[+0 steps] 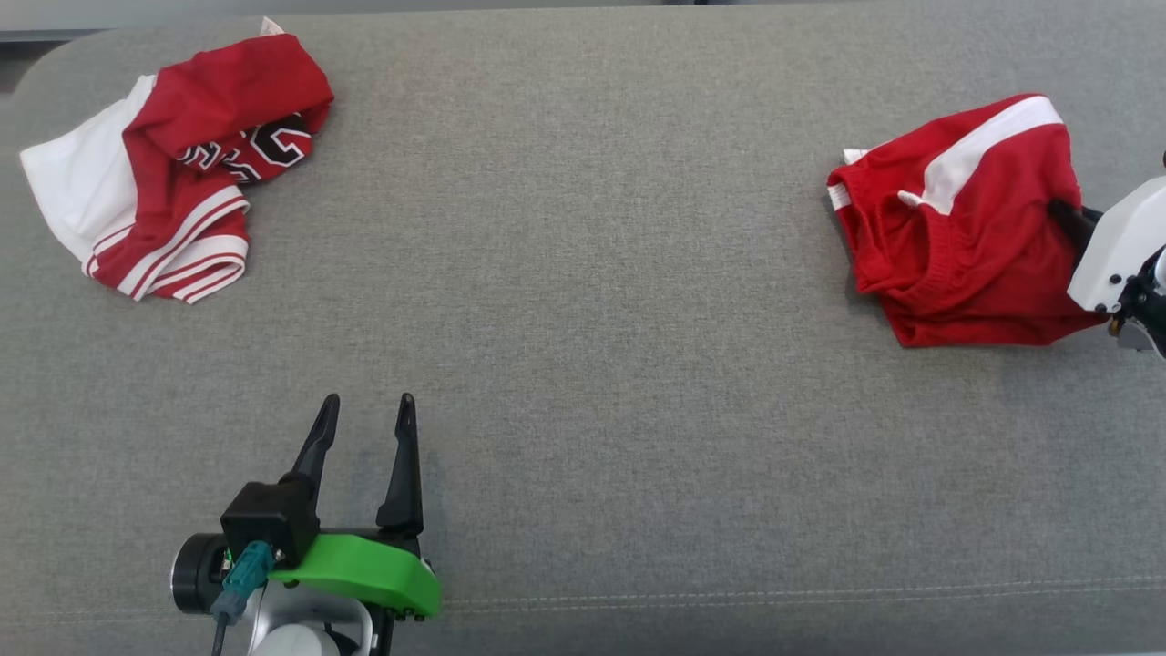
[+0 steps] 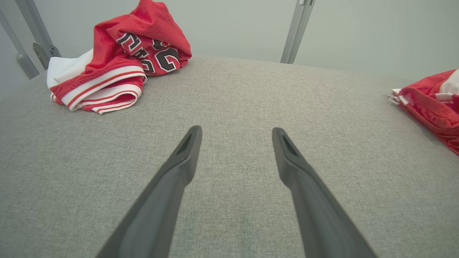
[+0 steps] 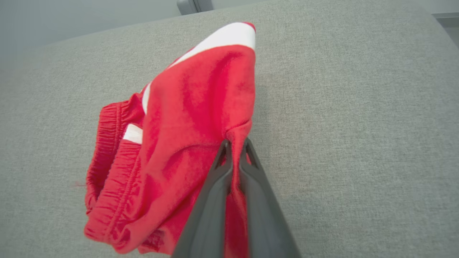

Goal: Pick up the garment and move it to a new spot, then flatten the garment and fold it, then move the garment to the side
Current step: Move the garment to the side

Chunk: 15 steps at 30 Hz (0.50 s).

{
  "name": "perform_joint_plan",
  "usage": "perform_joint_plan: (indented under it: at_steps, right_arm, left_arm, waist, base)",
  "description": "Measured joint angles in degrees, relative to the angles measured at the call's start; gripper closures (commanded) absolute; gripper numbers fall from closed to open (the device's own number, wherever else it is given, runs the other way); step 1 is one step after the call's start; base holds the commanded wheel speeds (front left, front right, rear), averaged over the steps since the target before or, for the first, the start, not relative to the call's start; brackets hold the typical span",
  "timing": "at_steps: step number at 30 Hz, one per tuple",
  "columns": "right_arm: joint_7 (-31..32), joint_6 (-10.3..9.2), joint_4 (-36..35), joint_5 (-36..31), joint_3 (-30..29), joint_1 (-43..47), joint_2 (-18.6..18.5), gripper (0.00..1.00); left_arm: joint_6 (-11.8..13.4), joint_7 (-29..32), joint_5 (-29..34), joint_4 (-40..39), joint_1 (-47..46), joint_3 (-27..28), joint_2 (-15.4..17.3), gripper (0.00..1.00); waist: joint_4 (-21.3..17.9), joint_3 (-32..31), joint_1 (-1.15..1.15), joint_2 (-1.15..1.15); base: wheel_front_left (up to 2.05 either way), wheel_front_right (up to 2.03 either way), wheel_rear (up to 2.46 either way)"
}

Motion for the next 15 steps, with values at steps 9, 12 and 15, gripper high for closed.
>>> perform_joint_plan:
  at_steps: [9,12,15]
  right_arm:
    - [1.3,-0.57,1.1,-1.9,-0.1,-5.4,-2.7,1.00]
    - [1.3,-0.67,1.6,-2.3,-0.2,-7.0,-3.6,1.00]
    - [1.3,-1.10,2.2,-2.8,-0.3,-7.8,-4.4,1.00]
  left_arm:
    - [0.0,1.9,2.6,-2.8,-2.5,-1.1,0.0,0.00]
    - [0.0,2.3,3.4,-3.4,-3.0,-1.4,0.0,0.00]
    - [0.0,2.5,3.6,-4.1,-4.1,-2.1,0.0,0.00]
  waist:
    - [-2.8,3.8,0.00,0.00]
    - [-3.7,5.1,0.00,0.00]
    - [-4.5,6.3,0.00,0.00]
  base:
    - [0.00,0.00,0.00]
    - [0.00,0.00,0.00]
    - [0.00,0.00,0.00]
